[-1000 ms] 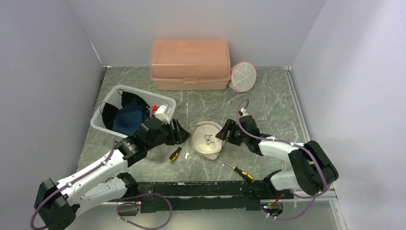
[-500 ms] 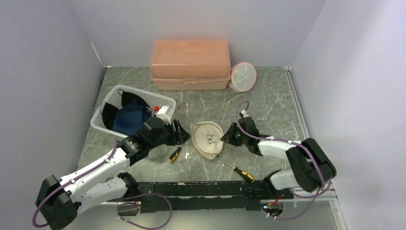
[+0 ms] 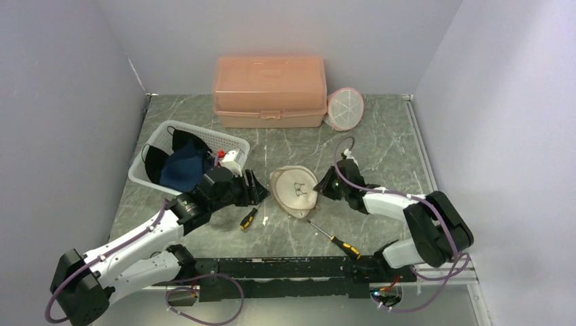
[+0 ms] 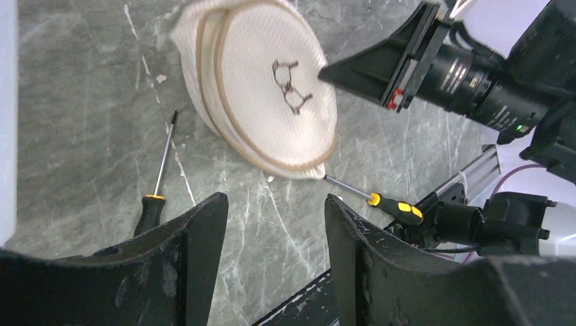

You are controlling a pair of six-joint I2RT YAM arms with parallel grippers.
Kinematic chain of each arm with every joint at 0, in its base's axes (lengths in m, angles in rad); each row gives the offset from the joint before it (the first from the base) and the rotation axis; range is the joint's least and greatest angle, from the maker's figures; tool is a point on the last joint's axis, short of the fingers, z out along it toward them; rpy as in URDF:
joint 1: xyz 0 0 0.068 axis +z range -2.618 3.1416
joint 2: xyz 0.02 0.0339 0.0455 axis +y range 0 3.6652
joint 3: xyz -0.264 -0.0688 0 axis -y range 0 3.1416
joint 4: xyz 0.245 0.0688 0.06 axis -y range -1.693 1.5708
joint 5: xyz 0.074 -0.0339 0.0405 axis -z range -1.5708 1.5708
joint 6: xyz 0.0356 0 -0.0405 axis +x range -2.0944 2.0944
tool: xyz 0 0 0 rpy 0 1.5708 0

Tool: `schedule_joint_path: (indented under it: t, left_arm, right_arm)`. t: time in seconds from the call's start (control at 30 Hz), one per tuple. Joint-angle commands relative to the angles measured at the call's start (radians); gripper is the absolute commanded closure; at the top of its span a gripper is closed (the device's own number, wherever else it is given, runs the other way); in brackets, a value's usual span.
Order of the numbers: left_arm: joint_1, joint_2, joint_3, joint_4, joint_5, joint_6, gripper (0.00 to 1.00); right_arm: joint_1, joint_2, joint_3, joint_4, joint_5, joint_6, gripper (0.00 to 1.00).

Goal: Unzip the laundry bag and remove the bra
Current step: Close the laundry bag at the center of the board, then move the laundry bag to the center of the board.

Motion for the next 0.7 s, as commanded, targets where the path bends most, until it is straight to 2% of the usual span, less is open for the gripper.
schedule_joint_path:
  t: [0.0, 0.5, 0.6, 0.67]
  left_arm:
    - [-0.001, -0.03, 0.002, -0.017, -0.037, -0.006, 0.4]
    - [0.001, -0.093, 0.015, -0.096, -0.054, 0.007, 0.4]
    - [0.0, -0.098, 0.016, -0.107, -0.06, 0.01, 0.4]
    - [0.001, -0.099, 0.012, -0.103, -0.065, 0.011, 0.4]
  right_arm:
    - [-0.011, 0.082, 0.134, 0.038, 0.121, 0.04, 0.8]
    - [-0.042, 0.51, 0.55, 0.041, 0.176, 0.03, 0.78]
    - [-0.043, 0.526, 0.606, 0.023, 0.189, -0.016, 0.69]
    - [-0.042, 0.507, 0.611, 0.026, 0.196, -0.034, 0.53]
